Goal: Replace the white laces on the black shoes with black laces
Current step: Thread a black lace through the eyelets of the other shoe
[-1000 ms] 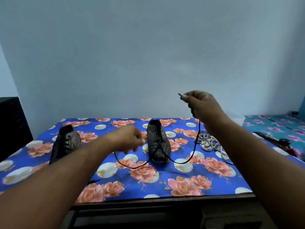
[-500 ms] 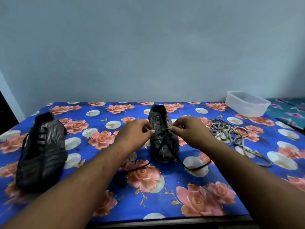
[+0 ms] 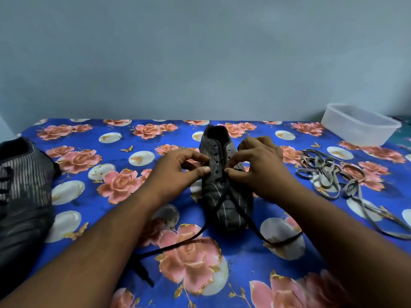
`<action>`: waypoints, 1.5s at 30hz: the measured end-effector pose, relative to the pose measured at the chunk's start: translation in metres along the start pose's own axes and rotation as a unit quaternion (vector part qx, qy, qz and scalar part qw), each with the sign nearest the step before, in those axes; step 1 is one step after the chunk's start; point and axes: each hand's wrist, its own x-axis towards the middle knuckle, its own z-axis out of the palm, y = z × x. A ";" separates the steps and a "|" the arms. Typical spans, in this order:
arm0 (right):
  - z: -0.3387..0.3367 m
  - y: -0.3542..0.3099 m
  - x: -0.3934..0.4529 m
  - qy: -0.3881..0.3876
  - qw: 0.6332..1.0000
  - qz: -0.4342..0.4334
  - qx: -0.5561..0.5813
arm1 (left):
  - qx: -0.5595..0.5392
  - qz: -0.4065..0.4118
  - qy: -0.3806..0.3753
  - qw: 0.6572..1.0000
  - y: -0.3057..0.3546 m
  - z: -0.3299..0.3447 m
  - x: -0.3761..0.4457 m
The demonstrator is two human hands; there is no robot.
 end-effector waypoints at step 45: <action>0.023 0.050 -0.007 -0.046 0.933 0.111 0.339 | 0.057 -0.026 0.154 0.986 -0.025 -0.017 0.012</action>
